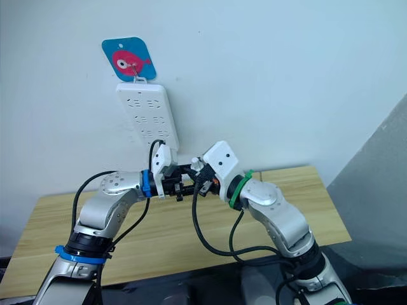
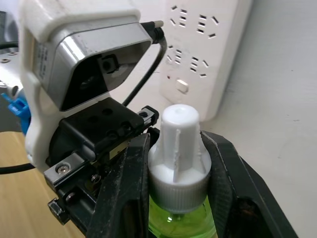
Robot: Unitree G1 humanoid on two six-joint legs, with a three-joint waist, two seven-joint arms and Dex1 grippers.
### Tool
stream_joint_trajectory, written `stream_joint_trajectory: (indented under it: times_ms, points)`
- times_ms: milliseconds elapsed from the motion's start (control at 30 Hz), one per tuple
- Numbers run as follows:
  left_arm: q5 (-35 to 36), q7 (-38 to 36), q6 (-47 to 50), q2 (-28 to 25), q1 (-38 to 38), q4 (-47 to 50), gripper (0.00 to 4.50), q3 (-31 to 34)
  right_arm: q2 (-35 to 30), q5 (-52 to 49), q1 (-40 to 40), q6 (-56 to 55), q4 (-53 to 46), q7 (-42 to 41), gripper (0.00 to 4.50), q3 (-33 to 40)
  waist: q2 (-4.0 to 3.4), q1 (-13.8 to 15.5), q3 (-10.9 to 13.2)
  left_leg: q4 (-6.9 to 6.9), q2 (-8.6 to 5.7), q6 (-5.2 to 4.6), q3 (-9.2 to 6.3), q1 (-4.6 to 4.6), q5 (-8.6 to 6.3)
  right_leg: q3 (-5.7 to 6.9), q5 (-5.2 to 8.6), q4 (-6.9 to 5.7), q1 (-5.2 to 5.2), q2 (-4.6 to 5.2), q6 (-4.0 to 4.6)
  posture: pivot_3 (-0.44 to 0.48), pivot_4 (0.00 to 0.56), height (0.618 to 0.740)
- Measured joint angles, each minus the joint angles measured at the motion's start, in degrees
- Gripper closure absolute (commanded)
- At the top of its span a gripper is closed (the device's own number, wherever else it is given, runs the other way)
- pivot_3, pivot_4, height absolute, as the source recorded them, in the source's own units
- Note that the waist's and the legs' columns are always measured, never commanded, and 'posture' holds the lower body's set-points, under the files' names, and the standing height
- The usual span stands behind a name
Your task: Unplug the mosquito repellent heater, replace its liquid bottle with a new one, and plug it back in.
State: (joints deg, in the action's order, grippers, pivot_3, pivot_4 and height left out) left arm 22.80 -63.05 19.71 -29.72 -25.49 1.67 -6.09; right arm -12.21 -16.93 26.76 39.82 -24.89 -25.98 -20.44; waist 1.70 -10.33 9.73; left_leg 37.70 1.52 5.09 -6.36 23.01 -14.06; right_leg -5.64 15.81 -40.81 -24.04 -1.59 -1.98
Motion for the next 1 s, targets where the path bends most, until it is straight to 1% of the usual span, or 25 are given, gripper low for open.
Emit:
stream_joint_trajectory:
  times_ms: [67,133,167,267,333,367,400,433,500,567,667,800,900,1000]
  points:
    - [0.7,-2.0,0.1,-0.5,0.0,0.1,2.18,-0.3,-2.9,-1.7,1.8,-1.3,1.6,-5.8,3.37,0.3,-0.01,0.0,0.0,0.00,-0.01,0.00,0.00,-0.01,0.00,0.01,0.00,0.01,0.03,0.00,0.00,-0.180,0.091,0.736]
    - [1.7,-4.7,0.0,-1.1,-0.2,0.2,2.18,-1.0,-6.6,-4.2,4.6,-3.1,4.1,-13.8,3.37,0.8,-0.01,0.0,0.0,0.00,-0.02,-0.01,-0.01,-0.04,0.00,0.02,0.00,0.04,0.07,0.00,-0.01,-0.180,0.091,0.736]
    - [2.1,-6.8,-0.1,-1.7,-0.6,0.3,2.18,-1.6,-8.8,-5.8,6.8,-4.2,6.2,-19.5,3.37,0.9,-0.01,-0.1,0.0,0.00,-0.02,-0.01,-0.01,-0.06,-0.01,0.03,0.01,0.05,0.09,-0.01,0.00,-0.180,0.092,0.736]
    - [3.0,-9.5,0.0,-2.3,-2.1,1.0,2.18,-2.6,-12.6,-8.0,12.3,-5.9,11.0,-30.3,3.37,0.9,-0.01,-0.5,0.0,-0.01,-0.01,-0.03,-0.03,-0.10,-0.02,0.05,0.02,0.07,0.14,-0.01,-0.01,-0.176,0.093,0.736]
    - [3.5,-9.9,0.1,-2.1,-2.8,1.4,2.18,-2.8,-14.3,-8.8,15.5,-6.2,13.0,-35.0,3.37,0.6,-0.01,-0.8,0.0,-0.02,0.03,-0.06,-0.03,-0.13,-0.03,0.09,0.05,0.07,0.19,-0.02,0.03,-0.174,0.095,0.736]
    - [3.6,-9.8,0.2,-1.9,-2.8,1.6,2.18,-2.9,-14.6,-9.1,16.0,-6.0,13.3,-35.9,3.37,0.6,-0.01,-0.8,0.0,-0.02,0.04,-0.08,-0.02,-0.14,-0.04,0.11,0.08,0.07,0.21,-0.01,0.03,-0.174,0.095,0.736]
    - [3.8,-9.5,0.5,-1.6,-2.8,1.7,2.18,-2.9,-14.7,-9.3,16.2,-5.5,13.5,-36.3,2.66,0.9,-0.01,-0.8,0.0,-0.02,0.05,-0.10,-0.02,-0.14,-0.06,0.11,0.09,0.07,0.21,-0.02,0.04,-0.174,0.099,0.736]
    - [3.9,-8.5,1.1,-1.5,-2.8,1.7,2.18,-2.8,-14.7,-9.4,15.8,-5.1,13.6,-36.1,2.40,1.6,-0.01,-0.8,0.0,-0.01,0.05,-0.10,-0.03,-0.13,-0.06,0.12,0.10,0.06,0.21,-0.01,0.04,-0.176,0.101,0.736]
    - [3.9,-6.3,1.9,-1.6,-2.7,0.8,2.18,-1.6,-14.4,-9.7,14.2,-4.7,13.6,-34.9,1.72,3.2,-0.01,-0.8,0.0,0.00,0.04,-0.11,-0.01,-0.12,-0.06,0.10,0.10,0.06,0.21,-0.01,0.04,-0.180,0.104,0.736]
    - [4.1,-4.1,3.5,-1.5,-2.4,0.7,2.18,-0.3,-14.1,-9.6,11.9,-4.5,11.2,-31.9,1.04,5.1,-0.01,-0.8,0.0,0.00,0.04,-0.11,-0.02,-0.12,-0.06,0.10,0.11,0.06,0.21,-0.01,0.03,-0.182,0.106,0.736]
    - [4.4,-1.8,5.8,-1.3,-2.2,0.7,2.18,0.6,-13.0,-9.6,8.0,-3.1,5.2,-25.8,1.00,8.1,-0.01,-0.7,0.0,0.00,0.03,-0.10,-0.02,-0.11,-0.07,0.10,0.12,0.06,0.22,0.00,0.01,-0.187,0.106,0.736]
    - [4.3,0.5,6.6,0.0,-2.3,0.7,2.18,0.9,-10.8,-8.5,2.9,-0.7,-2.5,-16.4,1.00,9.4,-0.01,-0.7,0.0,0.01,0.03,-0.10,-0.01,-0.13,-0.07,0.07,0.16,0.05,0.25,0.00,-0.06,-0.205,0.110,0.736]
    - [4.0,1.3,6.2,0.4,-2.4,0.7,2.18,0.8,-6.5,-4.8,0.8,0.2,-4.6,-7.5,1.00,8.7,-0.03,-0.8,0.0,0.01,0.04,-0.10,0.02,-0.19,-0.07,0.04,0.18,0.02,0.25,-0.02,-0.08,-0.215,0.109,0.736]
    - [3.7,1.6,5.9,0.8,-2.7,0.7,2.18,0.8,-4.2,-1.7,0.7,0.8,-4.6,-2.4,1.00,6.4,-0.03,-0.9,0.0,0.01,0.04,-0.09,0.02,-0.18,-0.07,0.04,0.18,0.04,0.25,-0.02,-0.07,-0.217,0.106,0.736]
